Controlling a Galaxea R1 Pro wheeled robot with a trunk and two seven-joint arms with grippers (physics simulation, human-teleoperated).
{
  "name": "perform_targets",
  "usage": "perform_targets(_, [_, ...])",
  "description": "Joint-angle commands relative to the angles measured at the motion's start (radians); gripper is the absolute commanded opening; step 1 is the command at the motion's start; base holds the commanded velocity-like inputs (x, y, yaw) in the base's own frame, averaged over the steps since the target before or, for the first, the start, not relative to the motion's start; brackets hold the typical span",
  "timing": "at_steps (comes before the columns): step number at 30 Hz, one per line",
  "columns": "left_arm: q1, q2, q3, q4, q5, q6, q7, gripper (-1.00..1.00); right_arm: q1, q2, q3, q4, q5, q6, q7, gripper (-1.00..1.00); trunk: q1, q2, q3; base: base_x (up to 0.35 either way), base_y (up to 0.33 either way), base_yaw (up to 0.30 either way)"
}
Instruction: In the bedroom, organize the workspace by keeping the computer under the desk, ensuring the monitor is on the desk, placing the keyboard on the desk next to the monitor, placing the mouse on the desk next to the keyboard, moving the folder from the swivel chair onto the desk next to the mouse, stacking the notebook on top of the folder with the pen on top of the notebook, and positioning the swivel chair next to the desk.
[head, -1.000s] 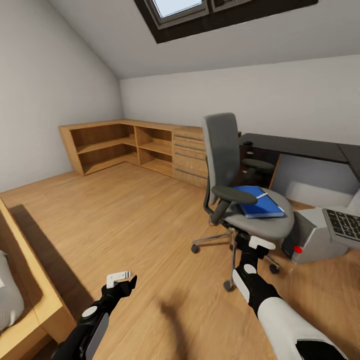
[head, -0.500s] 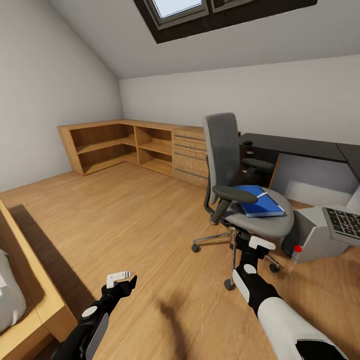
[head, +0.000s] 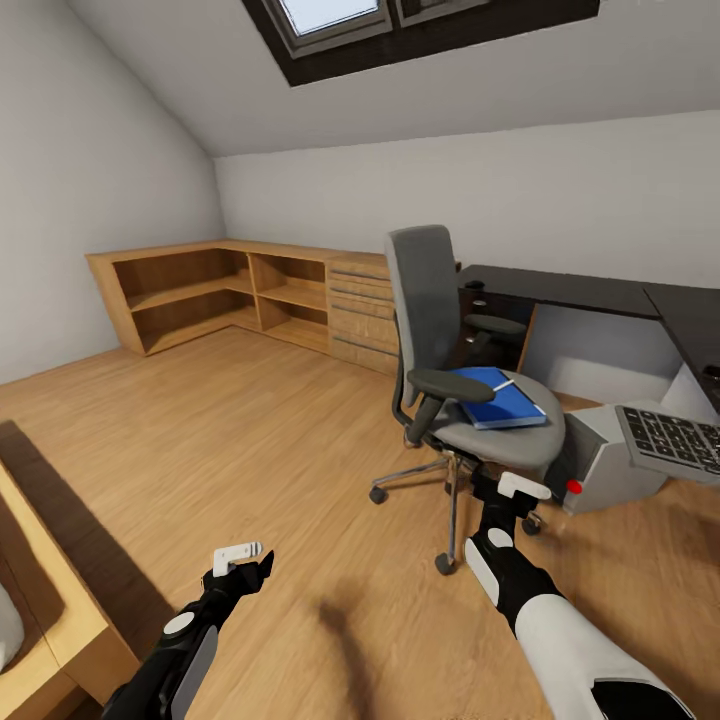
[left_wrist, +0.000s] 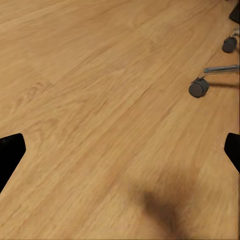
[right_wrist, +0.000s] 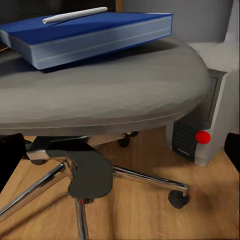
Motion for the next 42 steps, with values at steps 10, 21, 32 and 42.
perform_targets(10, [0.000,-0.001,0.004,-0.001,0.010,0.004,-0.009,1.00,-0.001,0.001,-0.003,0.001,-0.006,-0.007,0.004,1.00,0.000,0.000,-0.001,0.000,0.169,-0.232])
perform_targets(21, [0.000,-0.001,0.004,-0.001,0.011,0.004,-0.009,1.00,-0.001,0.001,-0.003,0.001,-0.006,-0.007,0.004,1.00,0.000,0.000,-0.005,0.000,0.106,-0.185])
perform_targets(32, [0.000,-0.001,0.004,-0.001,0.010,0.004,-0.009,1.00,-0.001,0.001,-0.003,0.001,-0.006,-0.007,0.004,1.00,0.000,0.000,-0.005,0.000,0.004,-0.235])
perform_targets(42, [0.000,-0.001,0.004,-0.001,0.011,0.004,-0.009,1.00,-0.001,0.001,-0.003,0.001,-0.006,-0.007,0.004,1.00,0.000,0.000,-0.005,0.000,0.000,-0.229])
